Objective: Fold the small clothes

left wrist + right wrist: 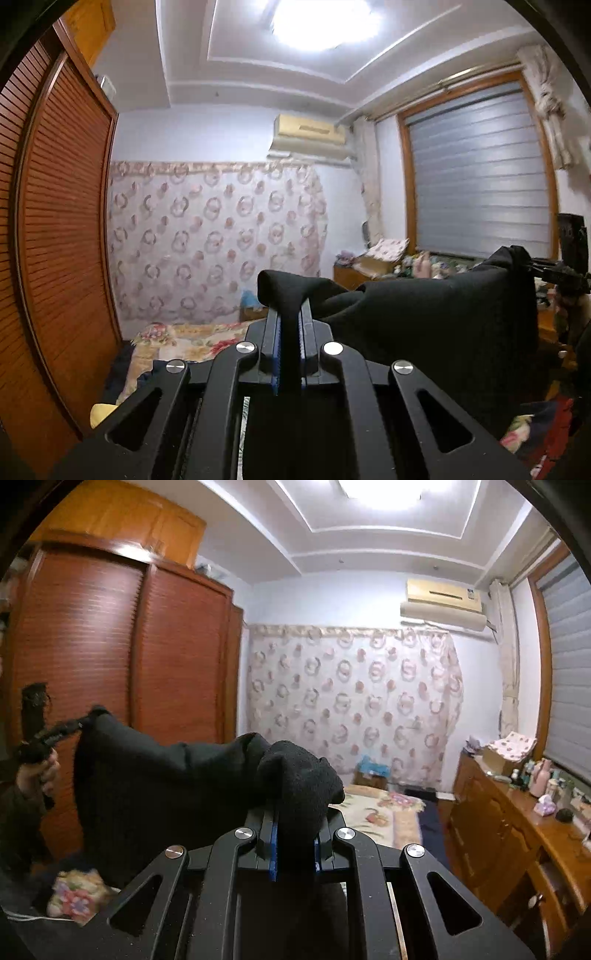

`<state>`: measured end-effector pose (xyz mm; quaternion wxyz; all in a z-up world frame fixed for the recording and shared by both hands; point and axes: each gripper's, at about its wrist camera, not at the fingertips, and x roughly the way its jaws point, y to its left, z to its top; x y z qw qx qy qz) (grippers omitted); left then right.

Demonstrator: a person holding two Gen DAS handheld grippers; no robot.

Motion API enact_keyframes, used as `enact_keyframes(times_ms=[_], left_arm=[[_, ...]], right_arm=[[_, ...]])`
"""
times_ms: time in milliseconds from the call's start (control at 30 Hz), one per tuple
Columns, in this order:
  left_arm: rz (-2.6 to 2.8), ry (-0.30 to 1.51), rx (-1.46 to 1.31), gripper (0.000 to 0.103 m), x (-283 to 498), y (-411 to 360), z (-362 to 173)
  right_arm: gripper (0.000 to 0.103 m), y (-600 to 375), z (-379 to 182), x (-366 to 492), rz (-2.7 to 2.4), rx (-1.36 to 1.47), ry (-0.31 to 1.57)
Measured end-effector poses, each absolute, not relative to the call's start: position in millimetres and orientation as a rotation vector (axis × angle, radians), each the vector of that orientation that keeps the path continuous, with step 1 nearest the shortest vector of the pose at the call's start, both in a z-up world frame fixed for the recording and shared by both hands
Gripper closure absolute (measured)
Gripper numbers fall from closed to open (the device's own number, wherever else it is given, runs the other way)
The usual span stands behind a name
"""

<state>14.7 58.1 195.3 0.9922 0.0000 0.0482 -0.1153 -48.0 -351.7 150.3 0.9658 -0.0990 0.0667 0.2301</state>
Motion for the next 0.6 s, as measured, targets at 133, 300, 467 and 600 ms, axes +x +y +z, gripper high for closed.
enact_keyframes(times_ms=[133,300,467,600], left_arm=[[-0.182,0.179,0.031,0.094,103,54,166],[-0.105,0.366,0.117,0.081,224,56,96],[-0.130,0.545,0.050,0.066,259,73,32],[-0.225,0.616,0.049,0.037,232,63,3]], right_arm=[[0.090,-332,142,47,0.396,-0.213,0.241],[0.073,-295,78,196,0.287,-0.240,0.463],[0.061,-277,-6,281,0.143,-0.214,0.683],[0.058,-278,-33,284,0.181,-0.169,0.743]])
